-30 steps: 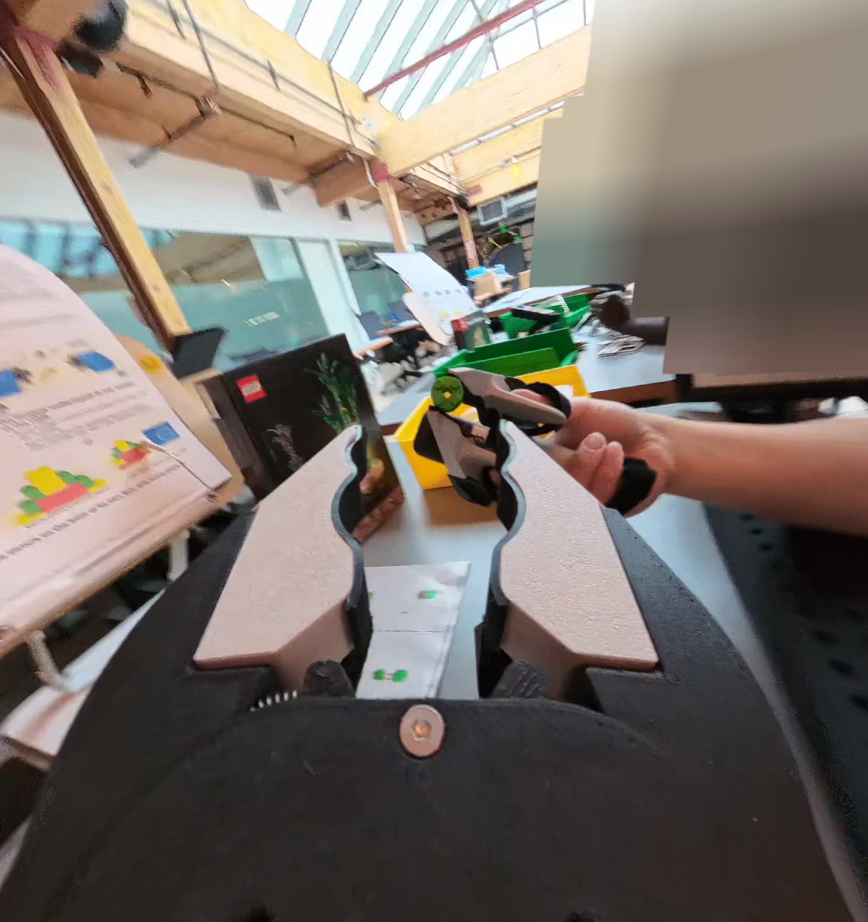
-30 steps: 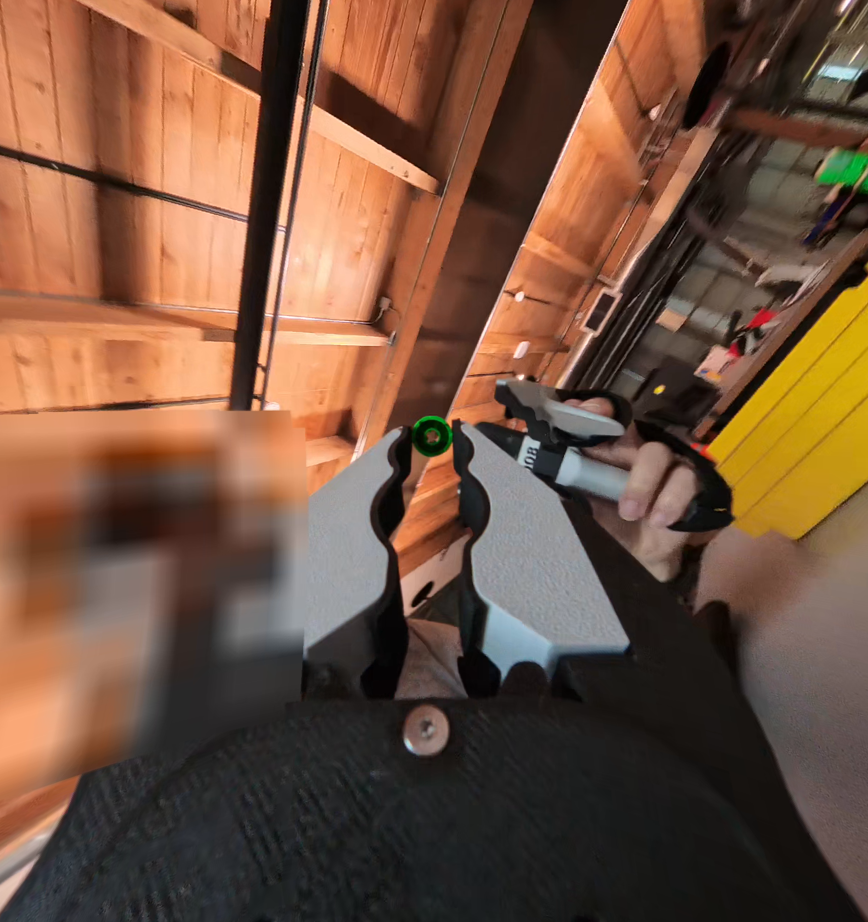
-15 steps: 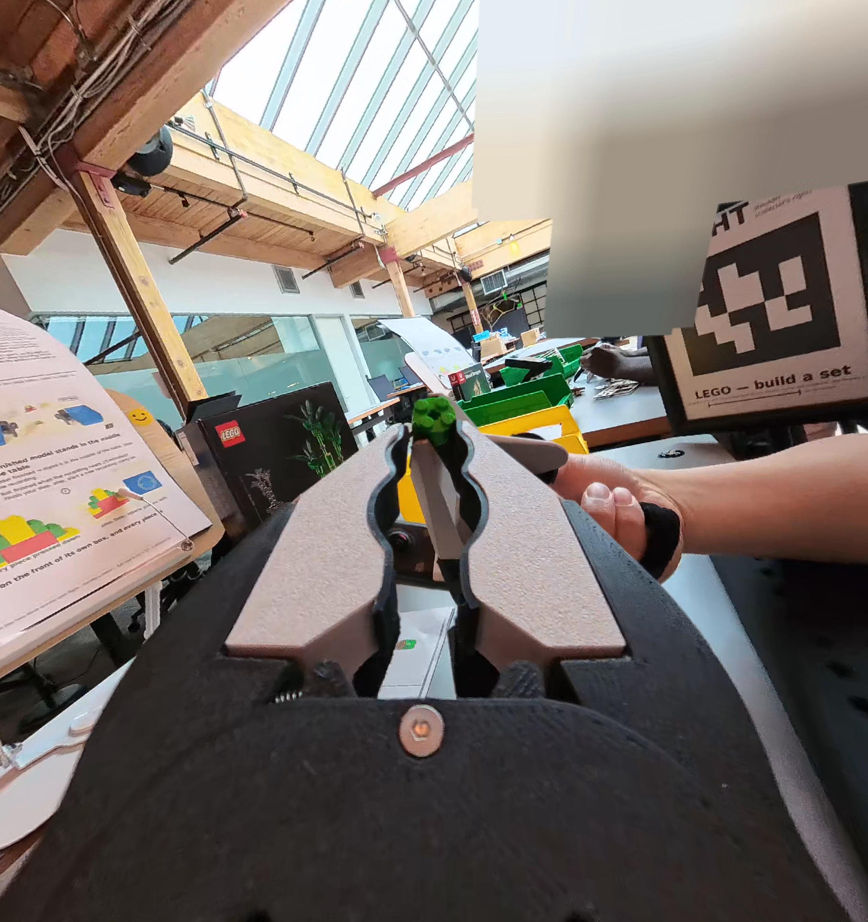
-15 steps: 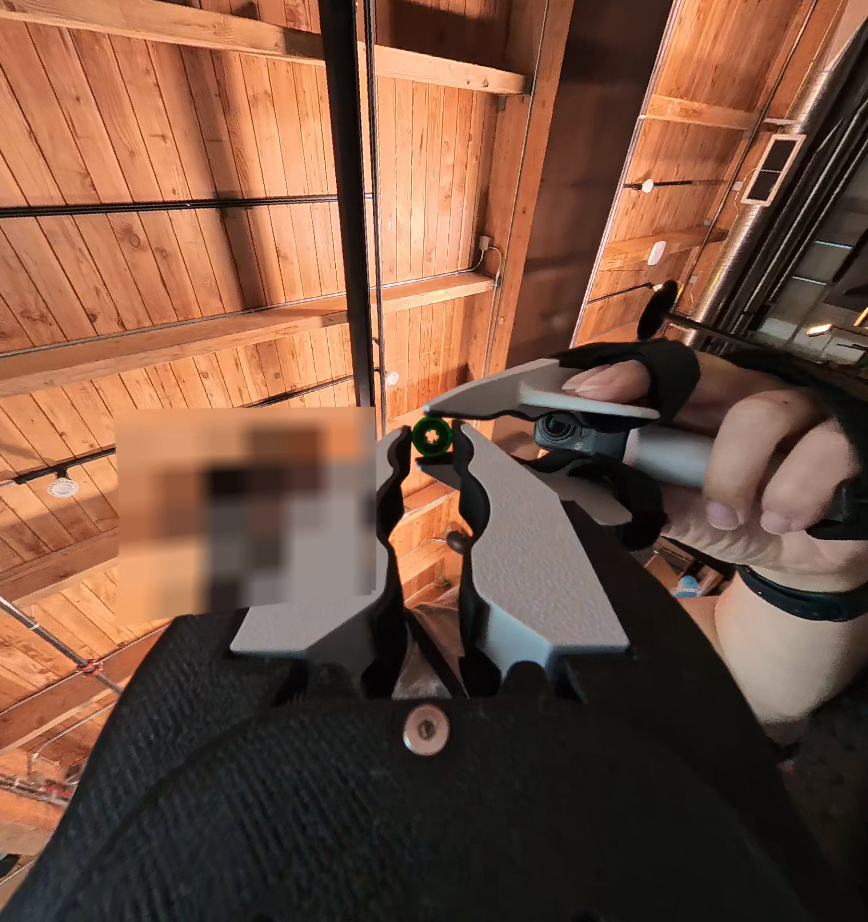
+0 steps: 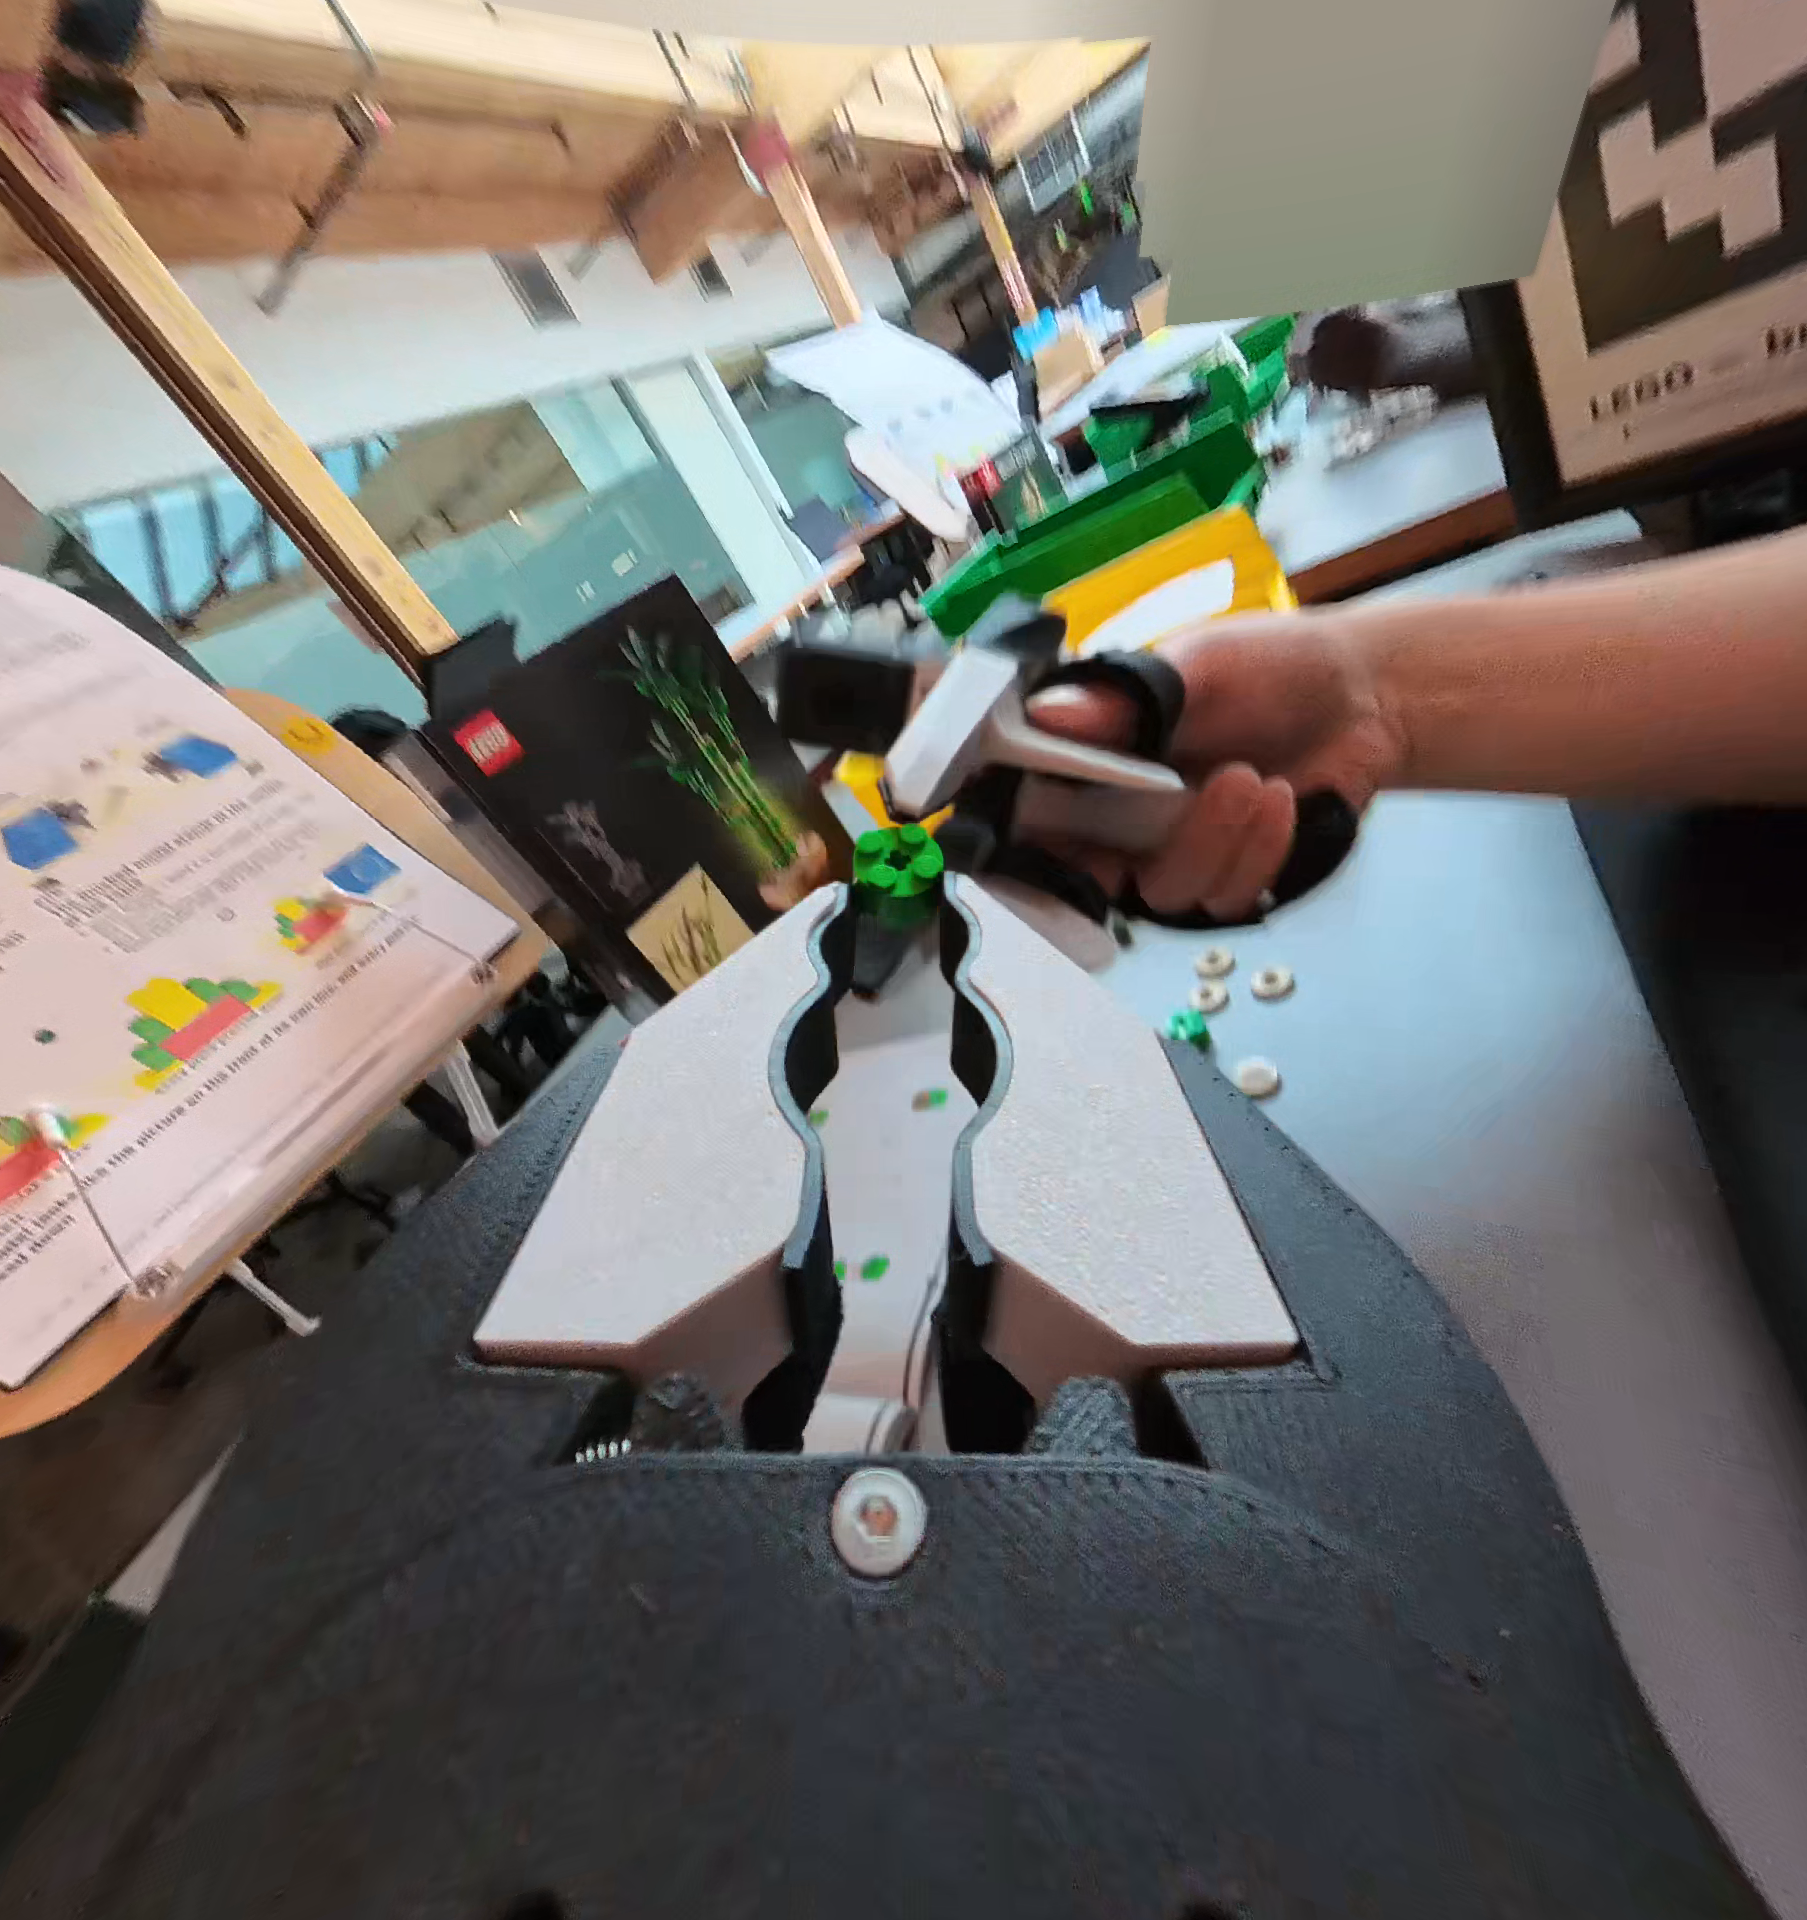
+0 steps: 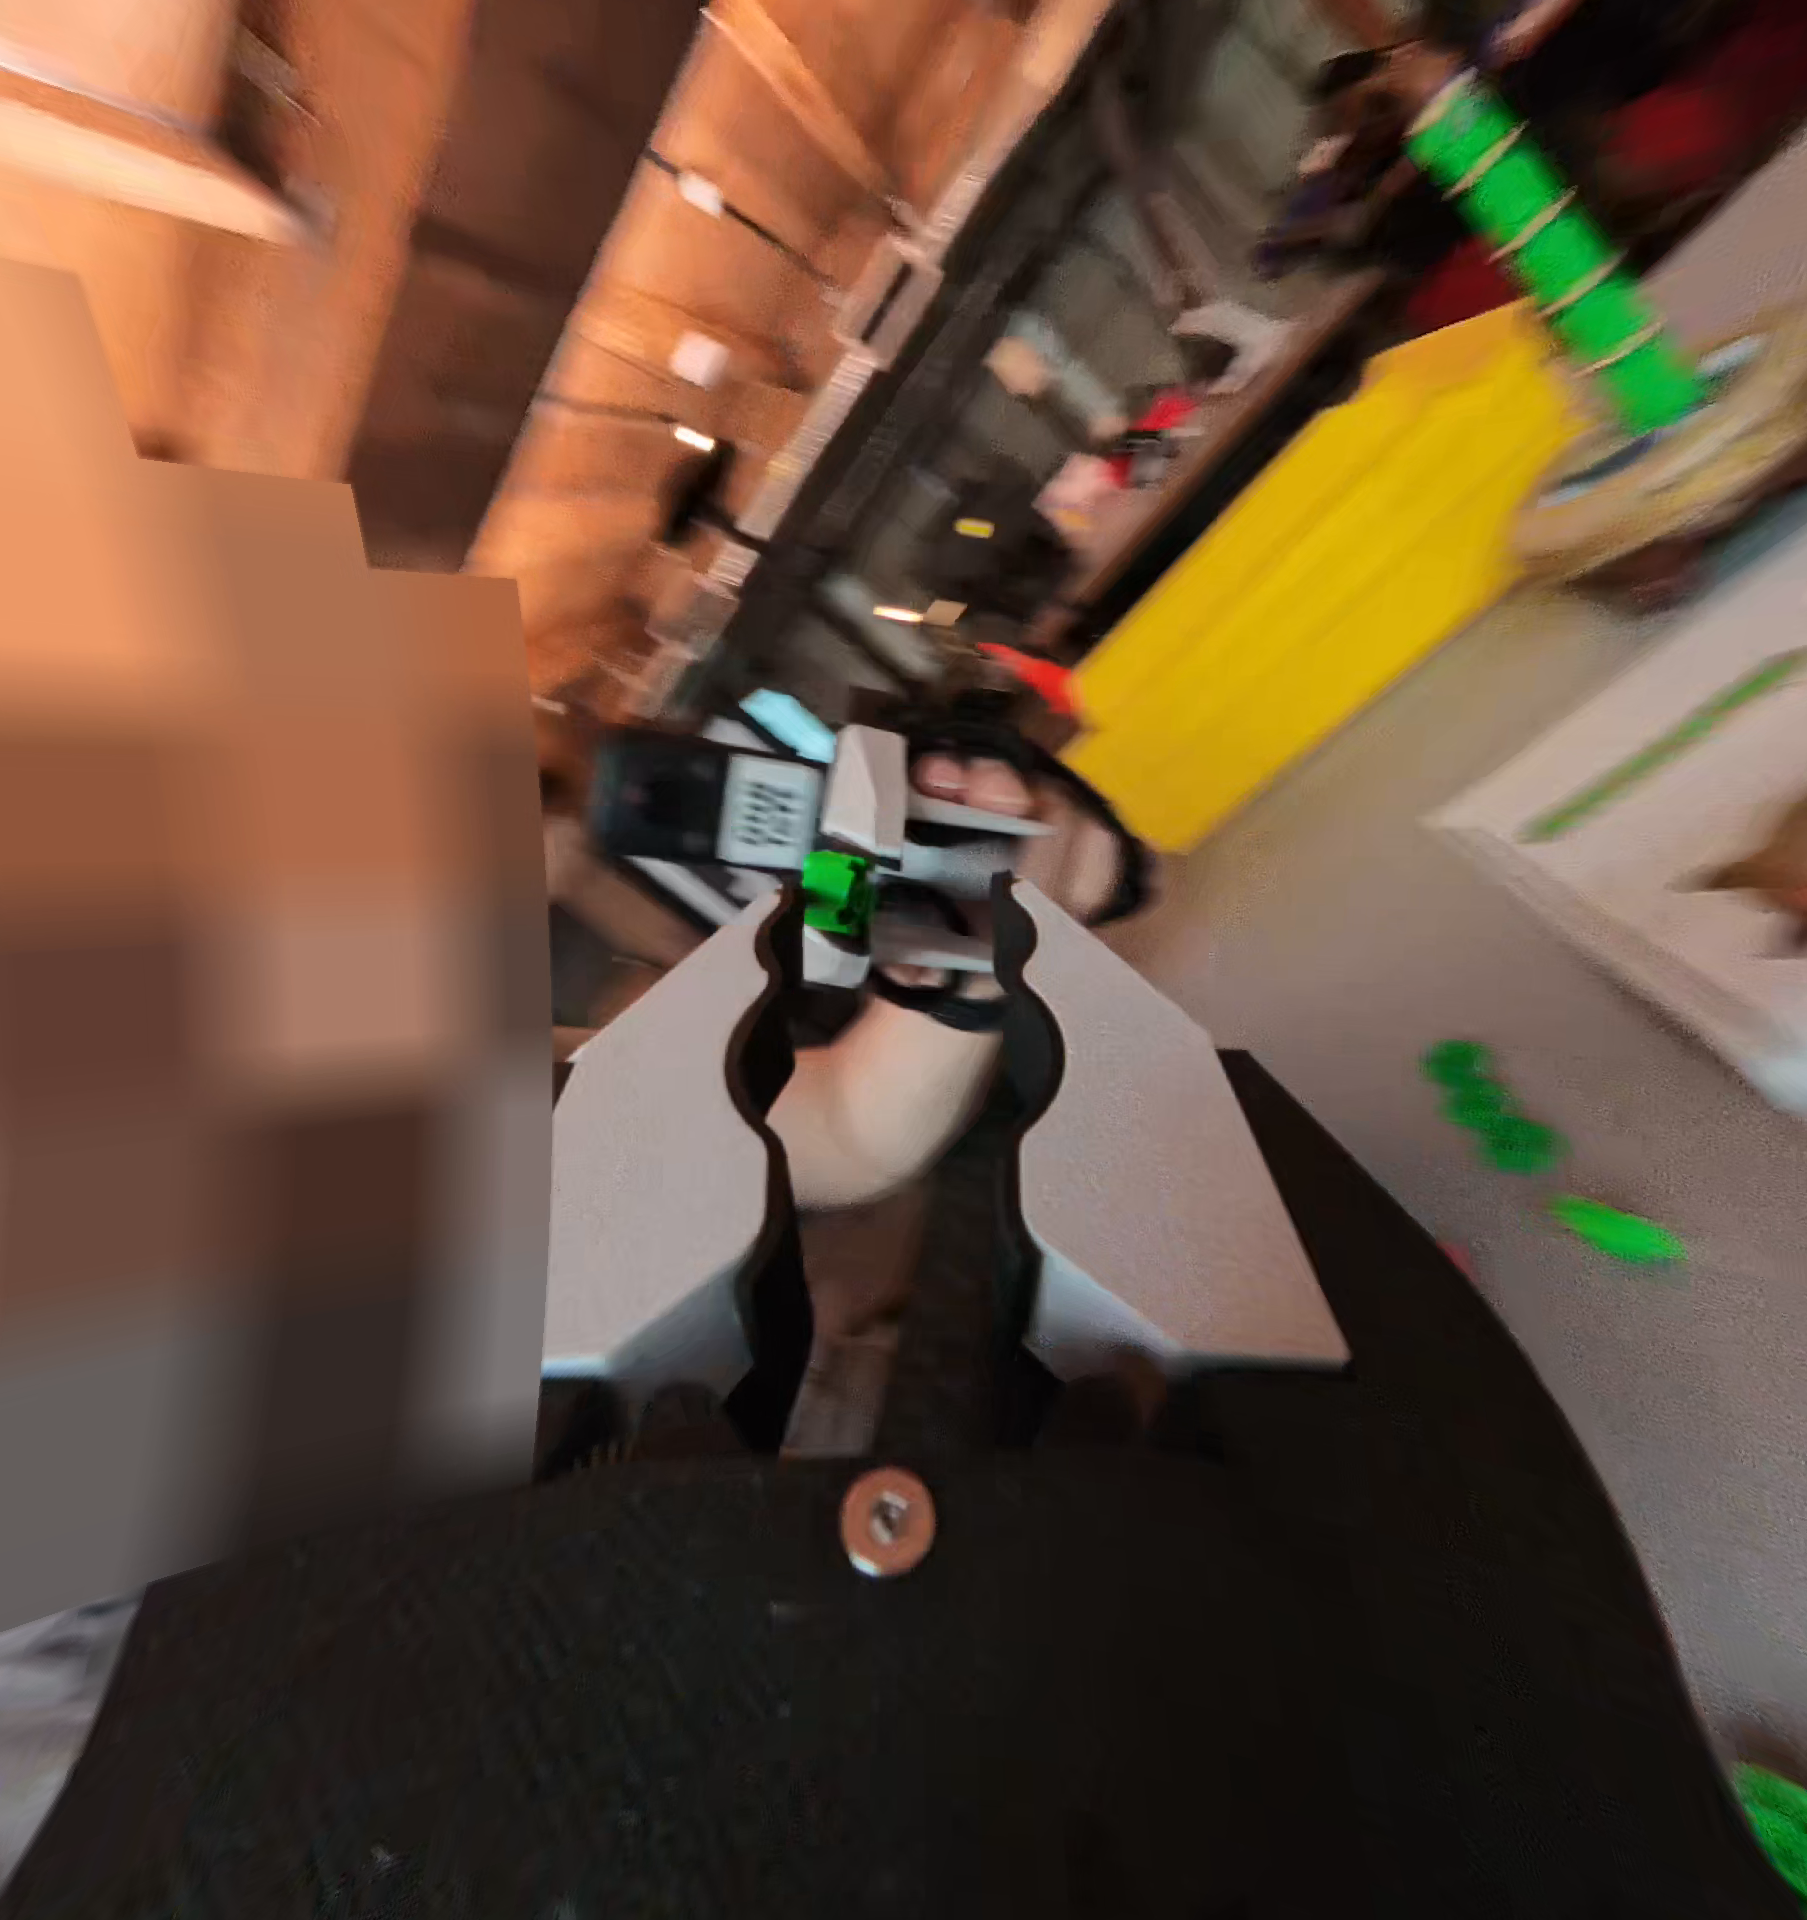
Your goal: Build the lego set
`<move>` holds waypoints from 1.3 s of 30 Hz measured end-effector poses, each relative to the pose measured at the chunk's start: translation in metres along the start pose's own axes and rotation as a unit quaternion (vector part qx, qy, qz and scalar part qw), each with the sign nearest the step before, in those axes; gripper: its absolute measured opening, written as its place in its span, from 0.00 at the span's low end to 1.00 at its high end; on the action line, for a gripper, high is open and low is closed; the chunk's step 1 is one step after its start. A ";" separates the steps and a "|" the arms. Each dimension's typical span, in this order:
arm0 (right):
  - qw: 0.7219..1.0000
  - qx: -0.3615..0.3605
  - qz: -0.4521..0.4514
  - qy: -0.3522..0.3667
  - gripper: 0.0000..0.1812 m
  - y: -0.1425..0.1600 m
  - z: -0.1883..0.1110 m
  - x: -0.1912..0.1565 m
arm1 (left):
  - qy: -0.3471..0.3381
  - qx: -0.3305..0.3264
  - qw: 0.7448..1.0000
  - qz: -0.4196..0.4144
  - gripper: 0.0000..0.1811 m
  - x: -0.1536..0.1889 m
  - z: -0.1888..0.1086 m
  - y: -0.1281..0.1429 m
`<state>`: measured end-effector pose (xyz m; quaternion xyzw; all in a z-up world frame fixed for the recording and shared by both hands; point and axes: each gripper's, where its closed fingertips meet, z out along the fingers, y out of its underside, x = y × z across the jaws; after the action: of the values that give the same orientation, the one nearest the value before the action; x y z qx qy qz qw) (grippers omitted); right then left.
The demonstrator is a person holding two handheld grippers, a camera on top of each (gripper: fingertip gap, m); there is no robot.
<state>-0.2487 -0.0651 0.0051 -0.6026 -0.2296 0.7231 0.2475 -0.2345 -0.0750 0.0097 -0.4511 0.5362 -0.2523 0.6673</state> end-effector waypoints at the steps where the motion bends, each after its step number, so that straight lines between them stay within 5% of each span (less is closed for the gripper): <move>1: 0.995 -0.018 -0.065 0.073 0.20 -0.002 -0.011 0.013 | 0.012 -0.027 1.000 -0.001 0.07 0.002 0.001 0.011; 4: 0.934 -0.075 -0.241 0.254 0.18 -0.009 -0.049 0.045 | 0.074 -0.096 0.992 -0.022 0.08 0.015 0.000 0.040; 6: 0.881 -0.119 -0.347 0.300 0.18 -0.008 -0.064 0.049 | 0.127 -0.135 0.981 -0.057 0.08 0.028 -0.004 0.054; 10: 0.731 -0.243 -0.536 0.345 0.18 0.016 -0.070 0.057 | 0.191 -0.156 0.958 -0.143 0.08 0.045 -0.006 0.064; 17: 0.662 -0.316 -0.615 0.288 0.20 0.058 -0.031 0.058 | 0.245 -0.225 0.896 -0.295 0.08 0.057 -0.008 0.097; 21: 0.653 -0.317 -0.633 0.270 0.20 0.070 -0.027 0.061 | 0.272 -0.207 0.873 -0.348 0.08 0.056 -0.009 0.095; 25: 0.656 -0.315 -0.617 0.298 0.20 0.061 -0.045 0.067 | 0.275 -0.211 0.877 -0.333 0.08 0.056 -0.011 0.098; 27: 0.686 -0.287 -0.592 0.312 0.16 0.048 -0.057 0.062 | 0.270 -0.213 0.883 -0.319 0.08 0.055 -0.011 0.098; 34: 0.877 -0.208 -0.358 0.242 0.13 0.052 -0.045 0.052 | 0.245 -0.195 0.921 -0.231 0.08 0.055 -0.003 0.091; 36: 0.893 -0.233 -0.325 0.208 0.14 0.069 -0.035 0.052 | 0.252 -0.188 0.925 -0.215 0.08 0.059 -0.002 0.088; 39: 0.863 -0.253 -0.378 0.221 0.13 0.074 -0.034 0.061 | 0.256 -0.188 0.926 -0.205 0.08 0.063 -0.001 0.088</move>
<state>-0.2303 -0.0823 -0.0939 -0.6559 -0.5538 0.3390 0.3850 -0.2295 -0.0859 -0.0976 -0.5880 0.6225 -0.3853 0.3440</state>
